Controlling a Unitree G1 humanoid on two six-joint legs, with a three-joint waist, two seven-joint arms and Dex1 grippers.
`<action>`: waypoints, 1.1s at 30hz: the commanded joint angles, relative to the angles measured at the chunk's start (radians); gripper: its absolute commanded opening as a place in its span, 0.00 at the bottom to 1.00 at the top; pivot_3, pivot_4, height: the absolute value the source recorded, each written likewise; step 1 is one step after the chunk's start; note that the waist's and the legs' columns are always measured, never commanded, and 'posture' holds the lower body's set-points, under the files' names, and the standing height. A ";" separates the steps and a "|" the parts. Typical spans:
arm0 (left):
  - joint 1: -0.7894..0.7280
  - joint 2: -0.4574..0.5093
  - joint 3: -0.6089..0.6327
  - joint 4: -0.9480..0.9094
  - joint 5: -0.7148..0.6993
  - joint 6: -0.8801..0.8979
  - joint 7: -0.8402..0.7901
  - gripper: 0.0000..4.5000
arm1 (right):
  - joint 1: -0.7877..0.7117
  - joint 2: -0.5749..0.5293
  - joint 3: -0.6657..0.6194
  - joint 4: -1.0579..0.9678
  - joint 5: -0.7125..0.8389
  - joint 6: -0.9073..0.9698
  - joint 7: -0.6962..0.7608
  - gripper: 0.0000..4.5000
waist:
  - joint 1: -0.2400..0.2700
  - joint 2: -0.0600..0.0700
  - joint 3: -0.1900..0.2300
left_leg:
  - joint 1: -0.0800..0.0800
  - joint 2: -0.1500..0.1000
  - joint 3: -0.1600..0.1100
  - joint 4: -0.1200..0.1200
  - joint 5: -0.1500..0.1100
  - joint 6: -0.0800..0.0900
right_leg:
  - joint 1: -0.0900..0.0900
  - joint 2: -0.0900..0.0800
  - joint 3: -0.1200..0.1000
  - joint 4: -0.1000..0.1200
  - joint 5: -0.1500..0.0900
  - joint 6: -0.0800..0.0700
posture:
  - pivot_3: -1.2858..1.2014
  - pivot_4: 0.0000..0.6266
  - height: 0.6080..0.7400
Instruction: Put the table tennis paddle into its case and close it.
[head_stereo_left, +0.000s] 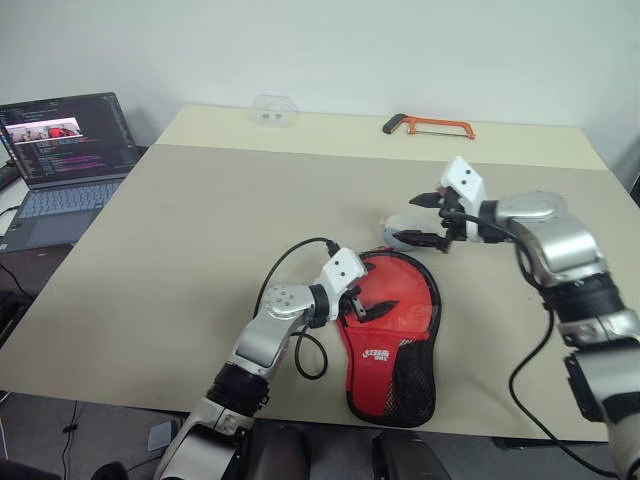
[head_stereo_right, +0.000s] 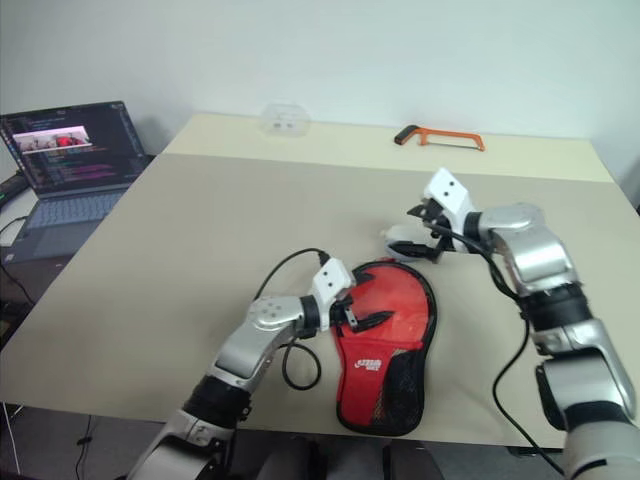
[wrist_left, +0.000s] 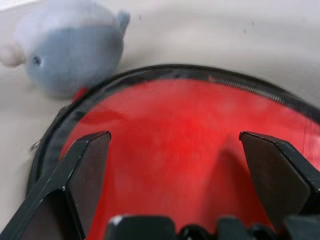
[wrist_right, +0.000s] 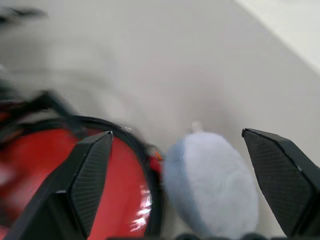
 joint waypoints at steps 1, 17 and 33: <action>-0.019 -0.011 -0.014 0.011 0.014 -0.025 0.022 1.00 | -0.092 0.032 0.000 0.192 -0.066 -0.098 -0.032 1.00 | 0.002 0.000 0.000 | 0.000 0.000 0.000 0.000 0.000 0.000 | 0.000 0.000 0.000 0.000 0.000 0.000 | 0.52 0.24 1.00; -0.012 -0.003 -0.023 0.006 0.049 -0.039 0.075 1.00 | -0.231 0.146 -0.026 0.623 -0.132 -0.214 0.051 0.91 | -0.001 0.001 0.000 | 0.000 0.001 0.000 -0.001 0.000 0.000 | 0.001 -0.002 -0.001 0.000 0.000 0.000 | 0.52 0.24 1.00; -0.043 -0.006 -0.015 0.043 0.057 -0.052 0.095 1.00 | -0.244 0.164 -0.056 0.676 -0.173 -0.247 0.007 0.14 | -0.001 0.002 0.000 | 0.000 0.001 0.000 -0.001 0.000 0.000 | 0.000 -0.002 -0.001 0.000 0.000 0.000 | 0.52 0.24 1.00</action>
